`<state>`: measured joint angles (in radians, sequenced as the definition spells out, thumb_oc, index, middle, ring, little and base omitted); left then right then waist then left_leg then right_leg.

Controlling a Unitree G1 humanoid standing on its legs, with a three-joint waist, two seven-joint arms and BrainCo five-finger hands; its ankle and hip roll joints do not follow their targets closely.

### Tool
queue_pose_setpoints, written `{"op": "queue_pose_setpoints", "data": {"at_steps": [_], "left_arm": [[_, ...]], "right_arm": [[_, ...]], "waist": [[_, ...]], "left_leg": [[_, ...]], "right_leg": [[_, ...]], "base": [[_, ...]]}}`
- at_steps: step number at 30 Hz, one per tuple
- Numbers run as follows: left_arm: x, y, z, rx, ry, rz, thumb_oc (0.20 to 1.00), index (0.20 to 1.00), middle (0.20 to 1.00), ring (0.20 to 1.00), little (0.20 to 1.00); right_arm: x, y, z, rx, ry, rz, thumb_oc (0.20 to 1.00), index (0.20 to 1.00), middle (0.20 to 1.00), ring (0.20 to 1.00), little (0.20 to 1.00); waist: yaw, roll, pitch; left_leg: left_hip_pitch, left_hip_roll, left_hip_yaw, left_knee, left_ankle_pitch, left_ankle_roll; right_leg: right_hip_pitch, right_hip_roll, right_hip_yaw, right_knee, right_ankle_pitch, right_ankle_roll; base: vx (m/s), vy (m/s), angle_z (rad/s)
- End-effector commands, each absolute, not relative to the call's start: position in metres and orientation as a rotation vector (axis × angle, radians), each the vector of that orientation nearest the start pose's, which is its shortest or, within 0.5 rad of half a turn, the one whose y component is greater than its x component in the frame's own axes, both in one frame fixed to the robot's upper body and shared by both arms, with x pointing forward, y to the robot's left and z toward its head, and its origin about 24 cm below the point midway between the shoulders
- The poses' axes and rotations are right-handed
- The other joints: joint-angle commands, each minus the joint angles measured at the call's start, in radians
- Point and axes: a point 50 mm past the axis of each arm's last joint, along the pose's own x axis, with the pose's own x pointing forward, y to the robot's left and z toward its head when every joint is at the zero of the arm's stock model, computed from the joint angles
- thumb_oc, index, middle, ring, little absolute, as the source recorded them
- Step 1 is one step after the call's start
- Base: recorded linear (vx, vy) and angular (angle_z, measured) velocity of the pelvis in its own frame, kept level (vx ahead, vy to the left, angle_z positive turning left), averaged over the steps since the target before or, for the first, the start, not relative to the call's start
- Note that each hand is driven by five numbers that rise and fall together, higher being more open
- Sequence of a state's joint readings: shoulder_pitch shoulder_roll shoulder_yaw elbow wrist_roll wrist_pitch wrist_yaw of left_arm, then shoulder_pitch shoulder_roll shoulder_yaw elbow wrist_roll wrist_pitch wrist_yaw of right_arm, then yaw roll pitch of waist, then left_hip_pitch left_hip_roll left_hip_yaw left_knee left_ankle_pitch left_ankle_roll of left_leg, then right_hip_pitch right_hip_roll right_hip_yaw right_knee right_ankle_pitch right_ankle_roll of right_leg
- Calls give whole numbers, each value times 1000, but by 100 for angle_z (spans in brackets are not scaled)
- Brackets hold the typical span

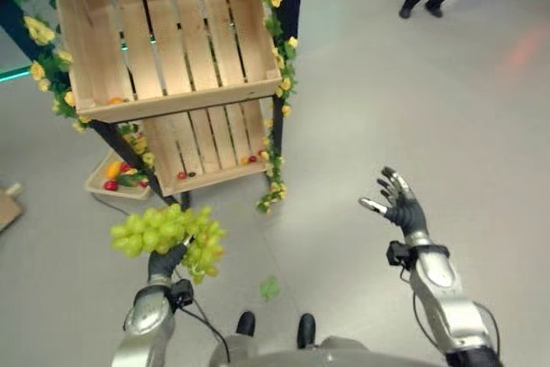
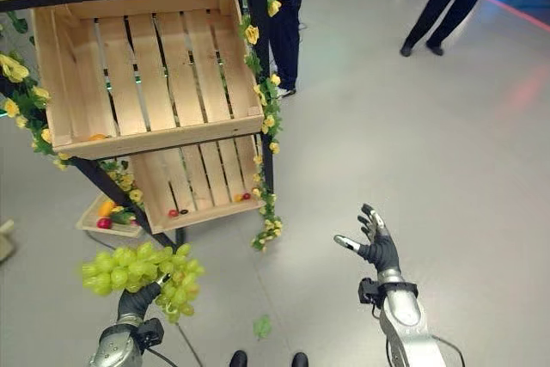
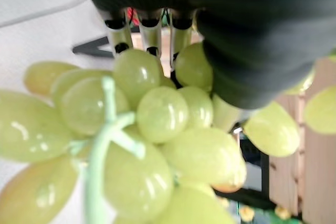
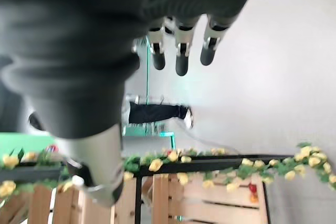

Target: Pick up the fruits from the basket on one side to the basket on the other side

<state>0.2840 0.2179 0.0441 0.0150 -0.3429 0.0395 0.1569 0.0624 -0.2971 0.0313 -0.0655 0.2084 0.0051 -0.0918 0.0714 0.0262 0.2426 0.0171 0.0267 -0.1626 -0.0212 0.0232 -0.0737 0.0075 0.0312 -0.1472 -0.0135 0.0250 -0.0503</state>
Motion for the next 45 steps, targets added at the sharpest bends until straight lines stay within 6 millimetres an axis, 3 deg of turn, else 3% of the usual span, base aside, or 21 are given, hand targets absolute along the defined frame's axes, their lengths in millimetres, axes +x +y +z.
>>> {"op": "queue_pose_setpoints", "data": {"at_steps": [1, 3, 4, 6, 7, 8, 10, 11, 13, 14, 19, 23, 25, 27, 31, 33, 34, 41, 43, 44, 45], "left_arm": [[211, 224, 33, -163, 32, 281, 200, 200, 200, 200, 200], [212, 227, 34, -162, 24, 292, 200, 200, 200, 200, 200], [210, 231, 34, -169, 20, 302, 200, 200, 200, 200, 200], [207, 233, 34, -169, 21, 309, 200, 200, 200, 200, 200], [204, 235, 32, -174, 33, 321, 200, 200, 200, 200, 200], [204, 235, 32, -174, 34, 321, 200, 200, 200, 200, 200], [202, 237, 31, -182, 36, 333, 200, 200, 200, 200, 200], [203, 238, 33, -178, 29, 335, 200, 200, 200, 200, 200], [203, 238, 33, -176, 30, 332, 200, 200, 200, 200, 200], [208, 236, 34, -174, 27, 319, 200, 200, 200, 200, 200], [215, 229, 39, -148, 11, 263, 200, 200, 200, 200, 200], [220, 231, 48, -65, -7, 227, 200, 200, 200, 200, 200], [220, 231, 48, -64, -7, 227, 200, 200, 200, 200, 200], [220, 232, 50, -29, -4, 220, 200, 200, 200, 200, 200], [226, 230, 57, -4, -33, 200, 200, 200, 200, 200, 200], [231, 229, 64, 17, -53, 178, 200, 200, 200, 200, 200], [235, 231, 68, 41, -66, 170, 200, 200, 200, 200, 200], [238, 218, 76, 4, -107, 104, 200, 200, 200, 200, 200], [237, 216, 75, -8, -100, 93, 200, 200, 200, 200, 200], [239, 211, 72, -20, -84, 65, 200, 200, 200, 200, 200], [239, 211, 72, -20, -85, 64, 200, 200, 200, 200, 200]], "right_arm": [[250, -203, 81, -135, -148, -52, 1000, 1000, 1000, 1000, 1000], [253, -206, 84, -169, -153, -54, 1000, 1000, 1000, 1000, 1000], [254, -204, 82, -150, -148, -47, 1000, 1000, 1000, 1000, 1000], [254, -201, 79, -147, -134, -29, 1000, 1000, 1000, 1000, 1000], [252, -202, 75, -137, -114, -37, 1000, 1000, 1000, 1000, 1000], [252, -202, 75, -137, -113, -37, 1000, 1000, 1000, 1000, 1000], [251, -205, 71, -136, -91, -44, 1000, 1000, 1000, 1000, 1000], [251, -206, 69, -133, -81, -53, 1000, 1000, 1000, 1000, 1000], [251, -208, 69, -136, -78, -60, 1000, 1000, 1000, 1000, 1000], [248, -210, 69, -145, -78, -58, 1000, 1000, 1000, 1000, 1000], [243, -213, 58, -129, -29, -86, 1000, 1000, 1000, 1000, 1000], [236, -206, 44, -107, 25, -74, 1000, 1000, 1000, 1000, 1000], [236, -206, 44, -106, 25, -74, 1000, 1000, 1000, 1000, 1000], [233, -202, 38, -106, 52, -73, 1000, 1000, 1000, 1000, 1000], [233, -205, 35, -87, 61, -98, 1000, 1000, 1000, 1000, 1000], [234, -207, 32, -82, 74, -106, 1000, 1000, 1000, 1000, 1000], [234, -211, 30, -101, 84, -118, 1000, 1000, 1000, 1000, 1000], [235, -219, 27, -119, 105, -138, 1000, 1000, 1000, 1000, 1000], [233, -222, 27, -119, 108, -148, 1000, 1000, 1000, 1000, 1000], [226, -227, 26, -110, 109, -177, 1000, 1000, 1000, 1000, 1000], [226, -227, 26, -109, 109, -177, 1000, 1000, 1000, 1000, 1000]], "waist": [[1, 8, -8], [3, 9, 6], [6, -12, 5], [19, -18, -3], [11, -24, -16], [8, -23, -15], [5, -18, -28], [5, -14, -38], [3, -10, -44], [-3, 0, -66], [8, 4, -81], [0, -39, -72], [2, -43, -73], [-3, -48, -53], [-43, -21, -22], [-30, -27, -15], [-28, -33, -10], [-28, -57, -45], [-40, -58, -46], [-80, -58, -41], [-76, -59, -43]], "left_leg": [[-77, -166, 34, 104, -34, 59], [-115, -139, 73, 174, -47, 20], [-102, -65, 149, 225, -111, 22], [-91, -39, 147, 221, -118, 15], [-71, 33, 164, 195, -102, 2], [-68, 35, 161, 191, -102, -1], [-40, 141, 178, 132, -50, -34], [-30, 228, 210, 88, 3, -60], [-24, 251, 224, 72, 25, -68], [18, 258, 304, 34, 5, -87], [8, 235, 274, -56, 43, -101], [20, 109, 231, -66, -28, -12], [19, 104, 233, -66, -28, -10], [60, 49, 227, -66, -48, 36], [84, 55, 186, -66, -53, 49], [104, 46, 208, -66, -68, 46], [114, 39, 202, -66, -84, 46], [144, 14, 261, -66, -107, 48], [146, 16, 261, -66, -107, 46], [141, 24, 237, -66, -109, 46], [137, 23, 240, -66, -105, 46]], "right_leg": [[33, -85, -33, -25, -71, 125], [25, -125, -56, -20, -69, 123], [20, -172, -95, -20, -60, 135], [28, -184, -109, -30, -56, 141], [42, -202, -142, -41, -49, 149], [46, -200, -146, -42, -50, 149], [55, -226, -183, -43, -47, 165], [56, -252, -218, -34, -44, 181], [64, -259, -240, -33, -42, 186], [82, -288, -309, -17, -39, 207], [92, -356, -340, 51, -30, 244], [22, -460, -292, 307, 34, 274], [16, -466, -287, 313, 33, 276], [-24, -504, -232, 450, 167, 289], [-184, -338, -128, 482, 68, 253], [-176, -384, -264, 375, 85, 251], [-156, -355, -309, 319, 53, 242], [-43, -325, -340, 125, 93, 247], [-45, -308, -292, 116, 89, 247], [-66, -250, -82, 125, 48, 255], [-72, -250, -78, 124, 52, 254]], "base": [[-124, 116, 26], [-144, 82, 71], [-148, 64, 83], [-60, 60, 61], [-20, 75, 53], [-3, 142, 56], [-27, 253, 88], [-40, 264, 85], [-23, 261, 67], [-18, 269, 61], [15, 393, 88], [60, 380, 53], [51, 225, 46], [105, 379, 36], [107, 200, 17], [159, 83, -6], [123, 15, 1], [106, -22, 6], [61, -54, -38], [50, -67, -36], [-60, -159, -12]]}}
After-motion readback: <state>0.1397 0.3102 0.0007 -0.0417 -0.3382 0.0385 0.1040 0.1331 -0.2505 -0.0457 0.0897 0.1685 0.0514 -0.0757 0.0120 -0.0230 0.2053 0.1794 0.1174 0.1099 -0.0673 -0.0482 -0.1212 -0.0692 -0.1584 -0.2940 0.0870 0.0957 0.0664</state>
